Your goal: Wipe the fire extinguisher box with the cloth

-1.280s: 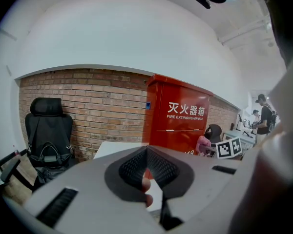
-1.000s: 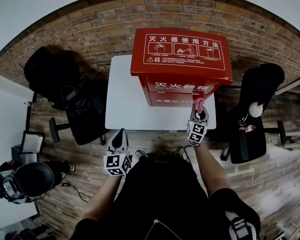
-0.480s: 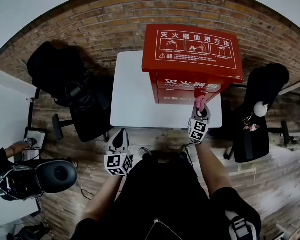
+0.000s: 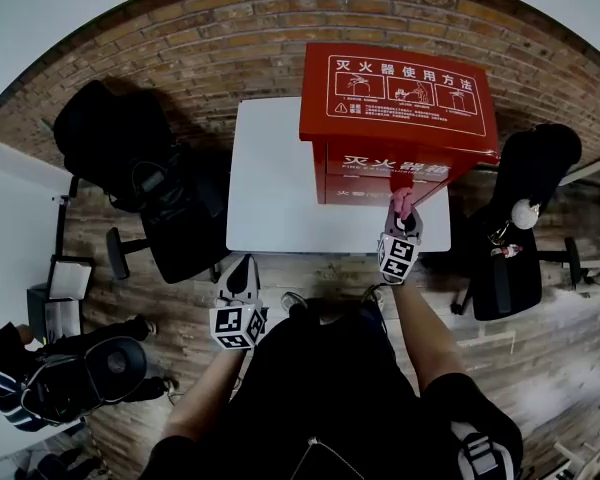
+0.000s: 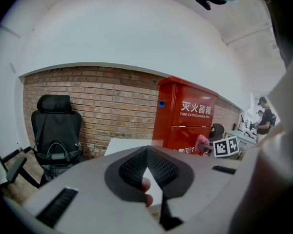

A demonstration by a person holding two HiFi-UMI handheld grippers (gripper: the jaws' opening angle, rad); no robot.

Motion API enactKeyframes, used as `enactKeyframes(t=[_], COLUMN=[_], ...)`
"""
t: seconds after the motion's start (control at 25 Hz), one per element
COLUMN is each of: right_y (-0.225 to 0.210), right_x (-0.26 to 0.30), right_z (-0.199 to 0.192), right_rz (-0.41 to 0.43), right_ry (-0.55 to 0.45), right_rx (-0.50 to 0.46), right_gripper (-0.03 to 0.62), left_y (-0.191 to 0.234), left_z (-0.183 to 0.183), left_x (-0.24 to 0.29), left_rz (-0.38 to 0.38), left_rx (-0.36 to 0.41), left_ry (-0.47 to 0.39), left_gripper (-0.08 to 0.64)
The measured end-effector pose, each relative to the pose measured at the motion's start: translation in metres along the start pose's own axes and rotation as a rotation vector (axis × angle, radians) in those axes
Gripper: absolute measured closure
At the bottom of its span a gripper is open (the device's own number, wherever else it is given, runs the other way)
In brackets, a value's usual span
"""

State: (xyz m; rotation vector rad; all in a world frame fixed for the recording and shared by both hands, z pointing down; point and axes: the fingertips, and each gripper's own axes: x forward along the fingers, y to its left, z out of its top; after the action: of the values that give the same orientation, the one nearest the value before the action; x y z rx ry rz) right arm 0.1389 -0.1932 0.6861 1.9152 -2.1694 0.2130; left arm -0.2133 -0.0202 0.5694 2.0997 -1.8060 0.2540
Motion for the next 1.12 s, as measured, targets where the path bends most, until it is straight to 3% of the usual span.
enactKeyframes(t=[1.12], right_y=[0.063], right_x=[0.006], right_z=[0.005], right_rz=[-0.002], right_ry=[-0.003], right_rx=[0.004], right_gripper=[0.479], left_y=[0.056], left_z=[-0.006], left_x=[-0.011], left_rz=[-0.027], left_rx=[-0.001], left_ry=[0.005], left_gripper=[0.541])
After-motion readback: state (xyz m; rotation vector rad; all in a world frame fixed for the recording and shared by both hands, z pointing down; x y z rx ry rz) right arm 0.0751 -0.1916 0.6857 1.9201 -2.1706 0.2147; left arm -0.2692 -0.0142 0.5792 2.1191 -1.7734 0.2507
